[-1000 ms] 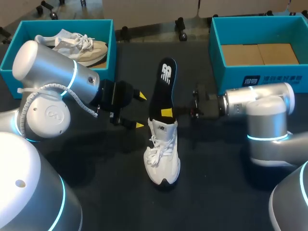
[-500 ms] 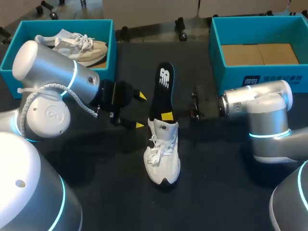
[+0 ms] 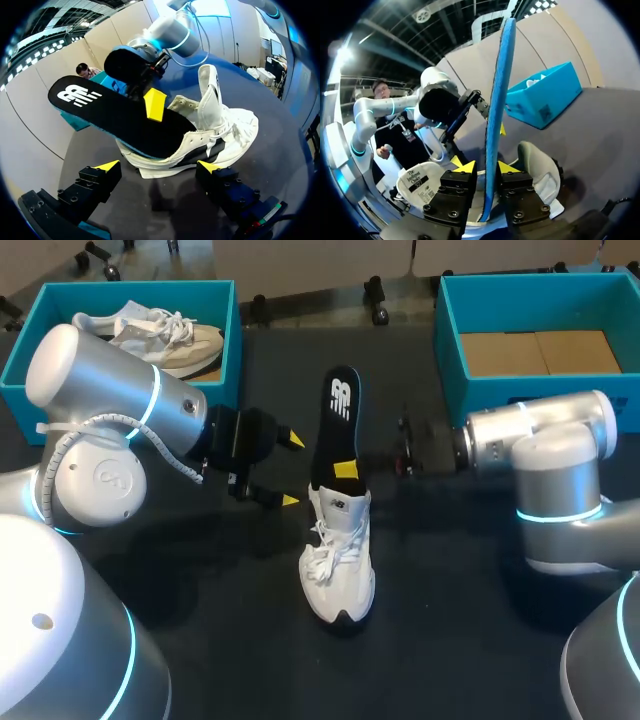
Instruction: Take the shoe out of the shoebox, open the shoe tongue, remove and reinsert the insole, then place the shoe into the shoebox
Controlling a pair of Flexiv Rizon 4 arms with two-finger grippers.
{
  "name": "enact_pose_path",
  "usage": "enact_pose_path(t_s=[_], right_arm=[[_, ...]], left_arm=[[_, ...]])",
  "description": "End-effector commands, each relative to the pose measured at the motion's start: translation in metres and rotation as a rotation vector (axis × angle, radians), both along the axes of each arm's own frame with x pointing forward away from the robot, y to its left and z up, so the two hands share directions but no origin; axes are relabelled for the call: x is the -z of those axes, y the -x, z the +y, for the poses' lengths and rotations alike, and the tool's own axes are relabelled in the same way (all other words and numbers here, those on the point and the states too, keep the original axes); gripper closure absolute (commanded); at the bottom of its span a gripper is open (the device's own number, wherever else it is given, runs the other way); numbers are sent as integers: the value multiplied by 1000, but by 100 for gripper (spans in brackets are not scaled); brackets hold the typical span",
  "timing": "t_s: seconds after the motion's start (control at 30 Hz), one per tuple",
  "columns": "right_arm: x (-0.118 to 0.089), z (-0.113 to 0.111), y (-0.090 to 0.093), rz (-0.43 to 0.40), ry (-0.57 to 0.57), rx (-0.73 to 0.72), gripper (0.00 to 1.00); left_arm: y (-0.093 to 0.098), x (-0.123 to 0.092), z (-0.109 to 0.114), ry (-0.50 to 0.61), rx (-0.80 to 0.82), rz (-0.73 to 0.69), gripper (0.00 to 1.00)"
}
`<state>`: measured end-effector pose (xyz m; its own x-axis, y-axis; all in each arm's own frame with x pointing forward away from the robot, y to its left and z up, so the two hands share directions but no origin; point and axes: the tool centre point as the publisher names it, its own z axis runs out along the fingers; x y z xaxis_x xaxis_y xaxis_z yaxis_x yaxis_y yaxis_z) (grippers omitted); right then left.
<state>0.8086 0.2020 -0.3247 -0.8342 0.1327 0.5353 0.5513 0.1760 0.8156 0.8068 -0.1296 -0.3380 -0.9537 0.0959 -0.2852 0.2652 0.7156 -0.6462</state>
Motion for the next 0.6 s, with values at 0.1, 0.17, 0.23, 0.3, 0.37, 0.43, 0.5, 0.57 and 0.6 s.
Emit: enact_pose_path(t_s=[0.1, 0.17, 0.23, 0.3, 0.37, 0.43, 0.5, 0.57, 0.6], right_arm=[[1, 4, -13, 9, 9, -33, 85], [3, 4, -14, 24, -3, -47, 100], [5, 4, -13, 34, -4, -52, 100], [8, 3, -10, 45, -9, -54, 100], [11, 4, -5, 62, -14, -57, 100], [13, 6, 0, 75, -20, -62, 100], [16, 7, 6, 96, -17, -64, 100], [20, 7, 11, 109, -12, -61, 100], [21, 8, 13, 114, -10, -57, 100]], left_arm=[[0, 0, -2, -5, -1, 0, 0], [0, 0, -2, -5, -1, 0, 0], [0, 0, -2, -5, -1, 0, 0], [0, 0, -2, -5, -1, 0, 0], [0, 0, -2, -5, -1, 0, 0], [0, 0, -2, -5, -1, 0, 0], [0, 0, -2, -5, -1, 0, 0], [0, 0, -2, -5, -1, 0, 0], [0, 0, -2, -5, -1, 0, 0]])
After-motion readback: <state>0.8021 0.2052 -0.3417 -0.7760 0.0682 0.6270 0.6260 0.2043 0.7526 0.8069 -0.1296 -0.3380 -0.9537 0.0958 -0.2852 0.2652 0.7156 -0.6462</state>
